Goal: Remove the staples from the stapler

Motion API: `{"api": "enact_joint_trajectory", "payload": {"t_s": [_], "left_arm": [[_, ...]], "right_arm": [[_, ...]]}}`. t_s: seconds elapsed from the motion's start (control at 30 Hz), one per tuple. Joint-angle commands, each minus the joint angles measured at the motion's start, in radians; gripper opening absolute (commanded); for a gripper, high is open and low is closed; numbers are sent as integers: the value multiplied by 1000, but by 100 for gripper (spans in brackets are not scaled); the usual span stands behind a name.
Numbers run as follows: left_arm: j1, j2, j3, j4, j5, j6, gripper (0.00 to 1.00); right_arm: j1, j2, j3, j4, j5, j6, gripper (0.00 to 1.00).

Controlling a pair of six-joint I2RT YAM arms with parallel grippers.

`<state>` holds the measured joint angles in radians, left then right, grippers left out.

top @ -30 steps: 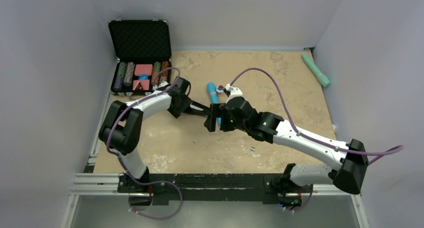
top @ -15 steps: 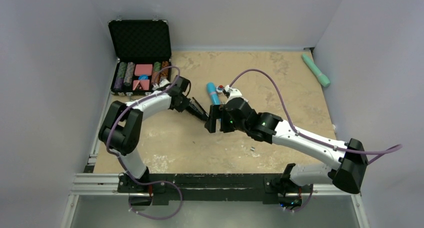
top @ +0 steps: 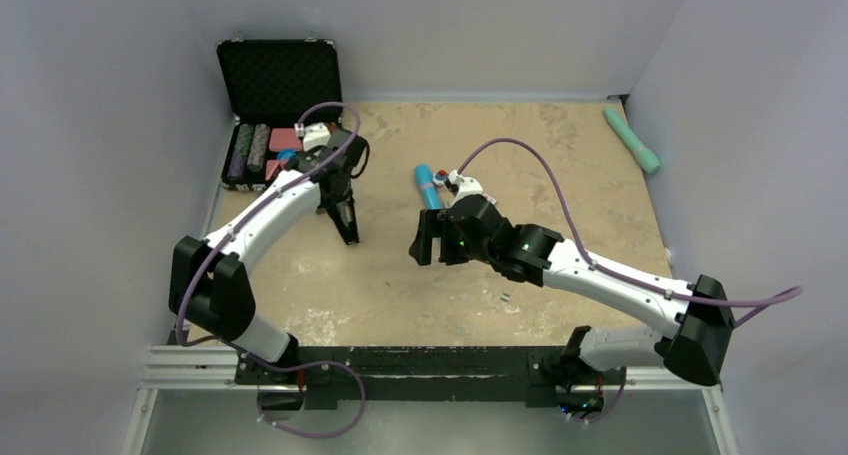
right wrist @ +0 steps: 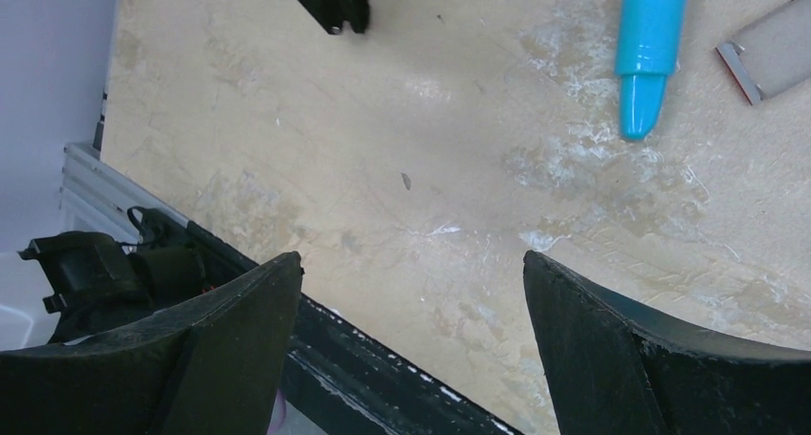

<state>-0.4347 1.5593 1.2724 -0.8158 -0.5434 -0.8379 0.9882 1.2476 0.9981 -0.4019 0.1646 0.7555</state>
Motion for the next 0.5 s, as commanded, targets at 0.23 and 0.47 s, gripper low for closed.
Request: {"api": "enact_joint_trajectory", "payload": {"t_s": [0.23, 0.47], "left_arm": [[-129, 115, 71, -138, -666, 219, 0], [-223, 571, 510, -921, -791, -406, 0]], "right_arm": [[6, -26, -10, 76, -41, 22, 89], [6, -111, -78, 90, 5, 63, 91]]}}
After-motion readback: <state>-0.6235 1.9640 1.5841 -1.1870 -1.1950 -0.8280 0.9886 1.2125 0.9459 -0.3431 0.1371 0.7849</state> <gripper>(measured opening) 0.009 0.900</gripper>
